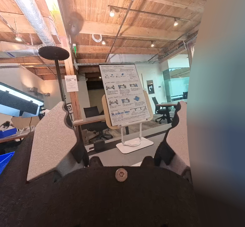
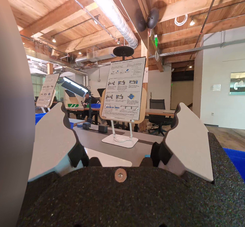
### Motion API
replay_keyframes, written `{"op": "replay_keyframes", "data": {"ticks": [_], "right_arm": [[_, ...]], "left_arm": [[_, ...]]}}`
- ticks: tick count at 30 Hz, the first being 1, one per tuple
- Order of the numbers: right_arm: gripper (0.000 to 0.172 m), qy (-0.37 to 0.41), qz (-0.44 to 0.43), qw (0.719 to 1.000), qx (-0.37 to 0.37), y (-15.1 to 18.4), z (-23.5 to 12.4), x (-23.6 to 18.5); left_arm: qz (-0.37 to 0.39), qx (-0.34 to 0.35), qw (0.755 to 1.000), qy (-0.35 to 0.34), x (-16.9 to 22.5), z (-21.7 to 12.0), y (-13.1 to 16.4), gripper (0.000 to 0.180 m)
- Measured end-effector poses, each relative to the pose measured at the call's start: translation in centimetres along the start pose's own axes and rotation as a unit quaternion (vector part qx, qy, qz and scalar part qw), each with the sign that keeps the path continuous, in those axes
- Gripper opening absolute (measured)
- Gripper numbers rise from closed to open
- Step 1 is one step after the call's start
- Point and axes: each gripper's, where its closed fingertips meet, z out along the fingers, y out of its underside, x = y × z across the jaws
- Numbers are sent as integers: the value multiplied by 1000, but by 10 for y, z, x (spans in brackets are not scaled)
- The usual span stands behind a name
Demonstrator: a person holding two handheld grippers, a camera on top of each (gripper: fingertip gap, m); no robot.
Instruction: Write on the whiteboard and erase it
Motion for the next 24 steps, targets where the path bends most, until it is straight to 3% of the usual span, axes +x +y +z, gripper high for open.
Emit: {"op": "replay_keyframes", "data": {"ticks": [8, 15, 21, 24], "right_arm": [[147, -1, 1, 999, -53, 32, 8, 5], [146, -19, 11, 995, -92, 57, 22, 5], [140, -65, -5, 985, -160, 94, 33, -8], [131, -89, -12, 977, -193, 113, 35, -15]], "left_arm": [[-7, -46, 999, -10, -8, 8, 30, 145], [-18, -154, 987, -35, -27, 13, 93, 145], [25, -312, 940, -133, -81, -11, 167, 143], [14, -375, 915, -151, -108, -29, 205, 112]]}}
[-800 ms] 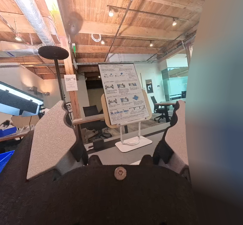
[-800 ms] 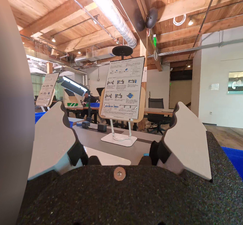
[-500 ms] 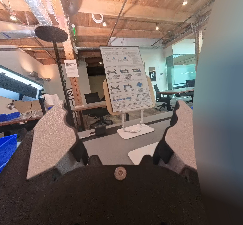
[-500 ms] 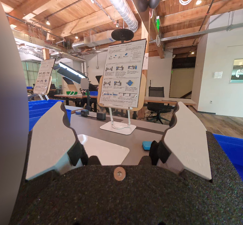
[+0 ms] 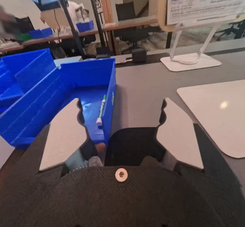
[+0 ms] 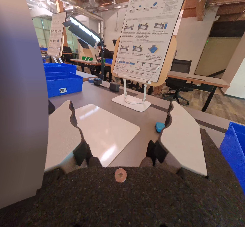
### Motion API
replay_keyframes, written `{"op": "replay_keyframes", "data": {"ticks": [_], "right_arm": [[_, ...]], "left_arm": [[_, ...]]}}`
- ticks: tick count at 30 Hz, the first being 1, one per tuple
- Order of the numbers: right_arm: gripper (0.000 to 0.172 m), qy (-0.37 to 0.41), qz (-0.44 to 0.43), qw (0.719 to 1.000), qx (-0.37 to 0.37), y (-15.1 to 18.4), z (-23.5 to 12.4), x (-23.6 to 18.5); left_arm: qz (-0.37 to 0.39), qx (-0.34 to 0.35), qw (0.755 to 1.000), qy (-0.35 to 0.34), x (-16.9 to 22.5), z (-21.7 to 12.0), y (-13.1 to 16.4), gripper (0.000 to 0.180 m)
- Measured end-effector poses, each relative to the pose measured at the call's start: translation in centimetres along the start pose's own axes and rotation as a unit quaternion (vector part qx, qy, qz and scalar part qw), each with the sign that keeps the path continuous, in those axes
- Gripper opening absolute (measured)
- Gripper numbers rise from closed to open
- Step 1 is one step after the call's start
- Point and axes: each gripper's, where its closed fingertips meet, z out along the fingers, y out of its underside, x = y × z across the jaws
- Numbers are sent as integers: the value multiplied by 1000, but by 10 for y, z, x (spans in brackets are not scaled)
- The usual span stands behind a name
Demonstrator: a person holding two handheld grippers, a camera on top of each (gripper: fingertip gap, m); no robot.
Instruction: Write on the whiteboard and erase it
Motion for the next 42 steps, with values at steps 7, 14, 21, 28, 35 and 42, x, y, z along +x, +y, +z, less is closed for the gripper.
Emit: {"op": "replay_keyframes", "data": {"ticks": [7, 14, 21, 28, 35, 42], "right_arm": [[115, -27, -13, 999, -10, 9, 17, -7], [97, -36, -5, 999, -24, 18, 31, -8], [75, 55, 43, 991, -115, 51, 33, 29], [58, 313, -5, 898, -309, 107, -27, 144], [60, 347, -39, 830, -434, 151, -49, 207], [7, 329, -28, 824, -460, 171, -39, 217]], "left_arm": [[-86, -117, 988, 46, -28, 43, 56, 20], [-4, -126, 992, 23, -15, 80, 48, 4], [52, -152, 986, 35, 23, 108, 39, 6], [11, -150, 988, 34, 39, 106, 39, 3], [7, -152, 987, 46, 63, 100, 37, 2], [-9, -145, 988, 58, 90, 93, 35, 4]]}}
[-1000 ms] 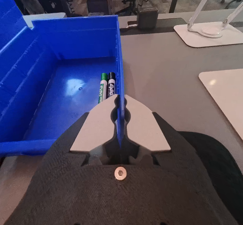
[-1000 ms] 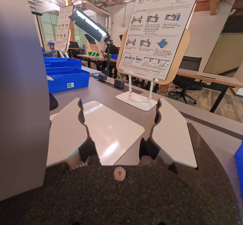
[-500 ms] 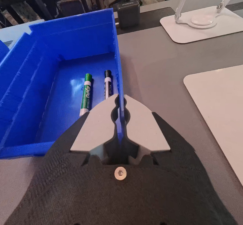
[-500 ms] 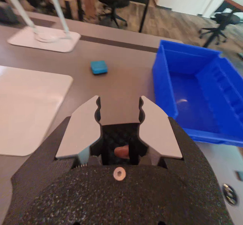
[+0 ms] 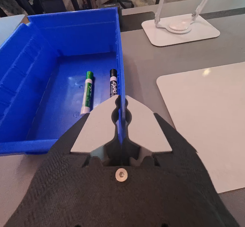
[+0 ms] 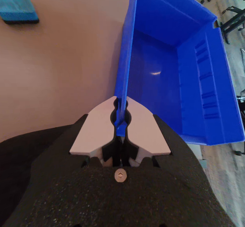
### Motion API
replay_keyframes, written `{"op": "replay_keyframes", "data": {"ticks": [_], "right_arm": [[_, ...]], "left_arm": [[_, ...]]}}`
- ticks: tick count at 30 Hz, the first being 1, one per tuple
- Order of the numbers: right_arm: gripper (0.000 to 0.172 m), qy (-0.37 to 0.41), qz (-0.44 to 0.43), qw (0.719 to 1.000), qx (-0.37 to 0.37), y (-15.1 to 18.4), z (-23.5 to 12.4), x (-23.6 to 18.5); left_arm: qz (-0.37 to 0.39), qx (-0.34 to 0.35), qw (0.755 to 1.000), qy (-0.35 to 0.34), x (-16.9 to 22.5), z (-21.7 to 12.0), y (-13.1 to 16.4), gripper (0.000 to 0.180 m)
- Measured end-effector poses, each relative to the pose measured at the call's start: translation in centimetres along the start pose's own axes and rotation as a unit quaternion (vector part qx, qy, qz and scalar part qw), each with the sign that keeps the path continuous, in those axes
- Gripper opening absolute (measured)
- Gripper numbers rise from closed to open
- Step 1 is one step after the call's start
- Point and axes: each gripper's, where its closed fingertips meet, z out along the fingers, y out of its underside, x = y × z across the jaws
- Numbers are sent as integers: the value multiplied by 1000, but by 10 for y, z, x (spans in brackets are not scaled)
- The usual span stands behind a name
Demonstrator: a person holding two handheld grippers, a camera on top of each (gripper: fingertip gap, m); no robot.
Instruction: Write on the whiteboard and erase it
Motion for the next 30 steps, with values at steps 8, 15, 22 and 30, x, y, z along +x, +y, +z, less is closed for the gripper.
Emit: {"op": "replay_keyframes", "data": {"ticks": [8, 15, 22, 30], "right_arm": [[11, 22, -11, 1000, -2, -2, -6, -11], [75, -139, -80, 969, 187, -117, -52, -133], [90, -219, -104, 970, 16, -120, 68, -169], [56, -253, -80, 964, 0, -109, 100, -190]], "left_arm": [[0, -2, 999, 53, 38, -4, -1, 10], [-21, 47, 990, 129, 62, -15, -15, 59], [25, 106, 988, 112, 51, -43, -27, 80], [24, 153, 981, 120, 48, -64, -32, 80]]}}
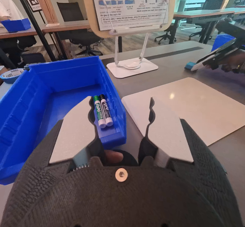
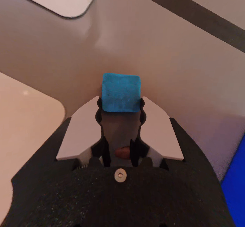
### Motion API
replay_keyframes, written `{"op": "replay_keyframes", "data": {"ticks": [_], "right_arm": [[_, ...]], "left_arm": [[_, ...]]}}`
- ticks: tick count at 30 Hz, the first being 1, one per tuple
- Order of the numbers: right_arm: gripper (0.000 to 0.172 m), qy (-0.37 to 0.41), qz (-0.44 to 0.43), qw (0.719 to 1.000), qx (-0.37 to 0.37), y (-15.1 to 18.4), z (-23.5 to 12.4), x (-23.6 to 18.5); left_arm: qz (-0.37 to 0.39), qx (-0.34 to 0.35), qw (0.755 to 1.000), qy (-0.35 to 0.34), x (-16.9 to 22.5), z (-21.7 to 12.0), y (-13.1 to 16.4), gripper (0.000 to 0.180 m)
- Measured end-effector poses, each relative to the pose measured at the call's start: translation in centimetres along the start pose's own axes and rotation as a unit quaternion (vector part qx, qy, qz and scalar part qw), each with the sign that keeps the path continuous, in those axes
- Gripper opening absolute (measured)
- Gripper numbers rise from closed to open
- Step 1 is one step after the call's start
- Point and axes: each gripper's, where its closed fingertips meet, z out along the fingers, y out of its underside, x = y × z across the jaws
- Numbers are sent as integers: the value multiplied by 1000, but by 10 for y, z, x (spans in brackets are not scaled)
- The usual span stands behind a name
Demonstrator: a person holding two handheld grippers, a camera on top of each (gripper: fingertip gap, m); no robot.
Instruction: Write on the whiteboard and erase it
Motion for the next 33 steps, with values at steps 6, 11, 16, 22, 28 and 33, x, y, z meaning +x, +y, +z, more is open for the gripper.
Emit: {"op": "replay_keyframes", "data": {"ticks": [6, 11, 16, 22, 28, 33], "right_arm": [[56, -261, 56, 943, 199, -62, -93, -151], [56, -323, -19, 922, 211, -59, -135, -245], [55, -336, -52, 917, 207, -52, -152, -280], [62, -369, -52, 897, 239, -53, -170, -294], [72, -309, -68, 900, 300, -47, -188, -268], [70, -295, -45, 904, 306, -38, -187, -255]], "left_arm": [[76, 113, 980, 144, 100, 19, -45, 79], [195, 105, 955, 197, 168, 59, -36, 78], [272, 87, 948, 141, 173, 73, -24, 63], [263, 106, 953, 107, 155, 55, -30, 56], [182, 69, 980, -37, 9, 13, -52, 55], [71, -115, 990, -45, -91, 45, 13, 56]]}}
